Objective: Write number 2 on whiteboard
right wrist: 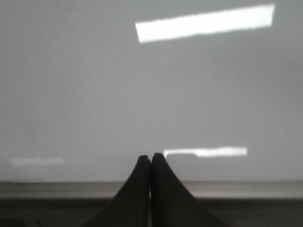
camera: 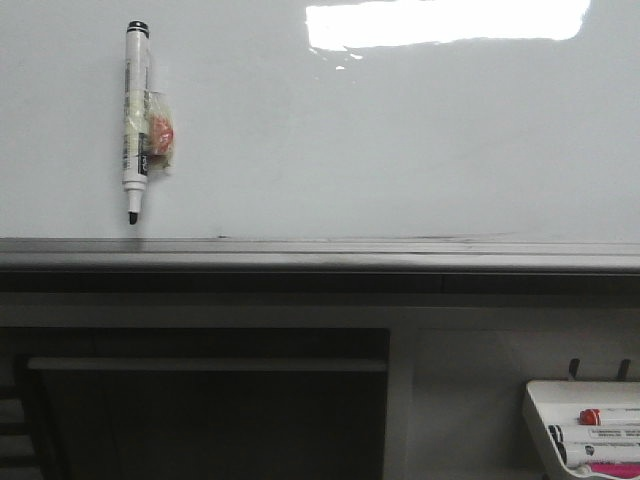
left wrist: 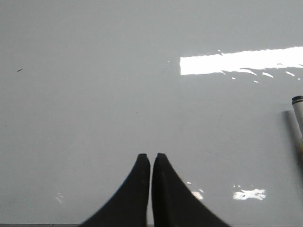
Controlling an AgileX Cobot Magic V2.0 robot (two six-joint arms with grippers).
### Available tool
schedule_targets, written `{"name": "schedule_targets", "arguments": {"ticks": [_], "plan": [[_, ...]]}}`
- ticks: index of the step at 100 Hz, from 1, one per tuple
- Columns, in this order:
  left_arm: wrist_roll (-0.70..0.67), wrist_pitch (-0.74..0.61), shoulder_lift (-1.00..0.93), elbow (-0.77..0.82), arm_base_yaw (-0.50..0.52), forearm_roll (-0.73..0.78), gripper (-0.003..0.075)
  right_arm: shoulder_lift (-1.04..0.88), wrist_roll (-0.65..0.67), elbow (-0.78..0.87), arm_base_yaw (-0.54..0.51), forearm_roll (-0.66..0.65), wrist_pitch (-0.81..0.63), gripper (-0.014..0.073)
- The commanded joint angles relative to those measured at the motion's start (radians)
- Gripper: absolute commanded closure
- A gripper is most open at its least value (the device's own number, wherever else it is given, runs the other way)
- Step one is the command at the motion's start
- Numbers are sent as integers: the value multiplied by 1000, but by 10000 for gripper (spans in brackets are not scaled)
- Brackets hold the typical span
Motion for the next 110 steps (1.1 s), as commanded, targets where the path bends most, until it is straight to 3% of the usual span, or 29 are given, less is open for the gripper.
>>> {"name": "schedule_targets", "arguments": {"ticks": [1,16,39,49,61,73,95,110], "plan": [[-14,-60,-24,-20,0,-33,740,11,-5,-73,-5,59,35,644],[-14,137,50,-157,0,-36,740,107,-5,-190,-5,62,165,644],[-14,143,210,-293,-19,-175,730,204,-5,-298,-5,62,173,644],[-14,129,282,-307,-72,-234,643,213,-5,-300,-5,62,179,644],[-14,61,379,-307,-185,-238,451,213,-5,-300,-5,62,179,644],[-14,-100,509,-307,-314,-238,285,213,-5,-296,-5,62,181,644],[-14,-362,802,-314,-542,-189,279,213,-5,-272,-5,101,222,644],[-14,-493,1010,-314,-640,-191,279,213,-5,-274,-5,96,215,644]]}}
